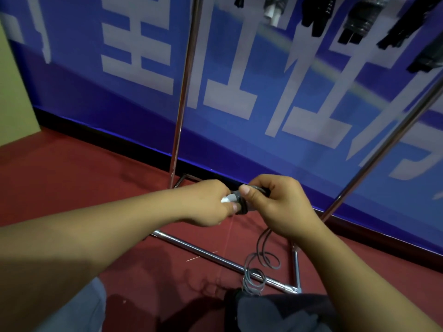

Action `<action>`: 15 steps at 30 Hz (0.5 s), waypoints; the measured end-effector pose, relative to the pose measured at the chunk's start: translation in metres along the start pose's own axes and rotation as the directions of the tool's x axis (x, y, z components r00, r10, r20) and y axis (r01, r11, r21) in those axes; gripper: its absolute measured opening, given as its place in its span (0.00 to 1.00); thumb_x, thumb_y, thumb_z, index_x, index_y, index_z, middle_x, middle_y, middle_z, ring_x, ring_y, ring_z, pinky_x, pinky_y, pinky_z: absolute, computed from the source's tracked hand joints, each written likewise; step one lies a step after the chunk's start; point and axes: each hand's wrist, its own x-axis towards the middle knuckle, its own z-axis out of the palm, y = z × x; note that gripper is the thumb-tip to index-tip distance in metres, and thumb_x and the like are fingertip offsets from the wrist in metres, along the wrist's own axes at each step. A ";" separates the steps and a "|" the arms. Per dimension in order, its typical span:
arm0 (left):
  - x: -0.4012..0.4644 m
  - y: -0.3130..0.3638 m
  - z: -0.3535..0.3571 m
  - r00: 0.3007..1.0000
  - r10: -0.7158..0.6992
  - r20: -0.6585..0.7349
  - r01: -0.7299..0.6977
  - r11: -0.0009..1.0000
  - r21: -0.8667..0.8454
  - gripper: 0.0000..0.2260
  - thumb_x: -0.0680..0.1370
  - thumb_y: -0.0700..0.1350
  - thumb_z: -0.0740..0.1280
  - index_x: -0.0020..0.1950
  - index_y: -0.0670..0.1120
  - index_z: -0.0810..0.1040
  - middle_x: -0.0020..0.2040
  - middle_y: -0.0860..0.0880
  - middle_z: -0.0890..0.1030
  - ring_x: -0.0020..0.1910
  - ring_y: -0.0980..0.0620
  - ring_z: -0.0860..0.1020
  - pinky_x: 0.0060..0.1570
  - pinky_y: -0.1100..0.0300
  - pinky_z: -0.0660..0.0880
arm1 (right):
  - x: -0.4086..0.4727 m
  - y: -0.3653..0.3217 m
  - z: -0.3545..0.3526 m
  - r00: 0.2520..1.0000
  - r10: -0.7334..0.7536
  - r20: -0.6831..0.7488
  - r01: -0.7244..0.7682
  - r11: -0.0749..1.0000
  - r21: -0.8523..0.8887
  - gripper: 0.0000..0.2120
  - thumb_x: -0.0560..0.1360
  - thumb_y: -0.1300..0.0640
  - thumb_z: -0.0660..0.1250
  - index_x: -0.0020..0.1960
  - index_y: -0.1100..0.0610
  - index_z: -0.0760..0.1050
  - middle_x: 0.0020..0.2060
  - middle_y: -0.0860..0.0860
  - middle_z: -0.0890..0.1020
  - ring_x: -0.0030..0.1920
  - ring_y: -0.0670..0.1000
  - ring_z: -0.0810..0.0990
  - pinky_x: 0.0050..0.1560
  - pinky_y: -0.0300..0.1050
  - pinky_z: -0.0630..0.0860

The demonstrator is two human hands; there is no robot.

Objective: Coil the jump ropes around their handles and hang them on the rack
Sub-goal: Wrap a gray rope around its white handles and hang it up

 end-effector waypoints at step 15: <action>-0.008 -0.002 -0.010 0.991 0.132 -0.005 -0.127 0.962 0.243 0.14 0.82 0.55 0.63 0.39 0.51 0.69 0.35 0.53 0.74 0.34 0.53 0.73 0.34 0.57 0.66 | 0.012 0.002 0.003 0.988 0.125 -0.088 -0.131 0.989 -0.065 0.11 0.73 0.47 0.75 0.36 0.50 0.81 0.29 0.46 0.81 0.31 0.42 0.77 0.30 0.35 0.70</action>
